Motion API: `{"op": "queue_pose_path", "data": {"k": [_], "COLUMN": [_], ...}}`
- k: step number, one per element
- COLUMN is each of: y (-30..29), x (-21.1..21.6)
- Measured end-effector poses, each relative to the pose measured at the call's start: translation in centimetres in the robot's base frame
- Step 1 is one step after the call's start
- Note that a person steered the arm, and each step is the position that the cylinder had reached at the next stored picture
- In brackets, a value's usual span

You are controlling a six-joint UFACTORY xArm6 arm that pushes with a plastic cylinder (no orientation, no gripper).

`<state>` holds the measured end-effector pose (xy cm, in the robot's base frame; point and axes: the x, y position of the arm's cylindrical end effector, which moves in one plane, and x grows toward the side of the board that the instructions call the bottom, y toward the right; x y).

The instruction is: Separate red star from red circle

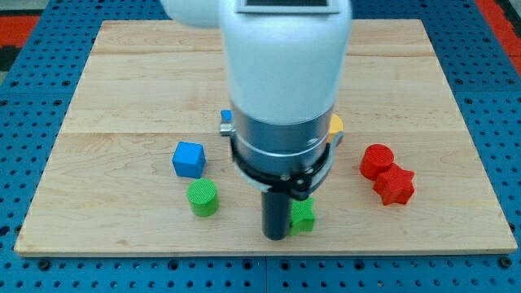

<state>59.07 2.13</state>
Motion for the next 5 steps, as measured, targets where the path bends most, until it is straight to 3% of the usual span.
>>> {"op": "queue_pose_path", "data": {"k": [2,3,5], "y": [2.3,12.4,23.0], "x": [2.1,2.3,-6.2]}}
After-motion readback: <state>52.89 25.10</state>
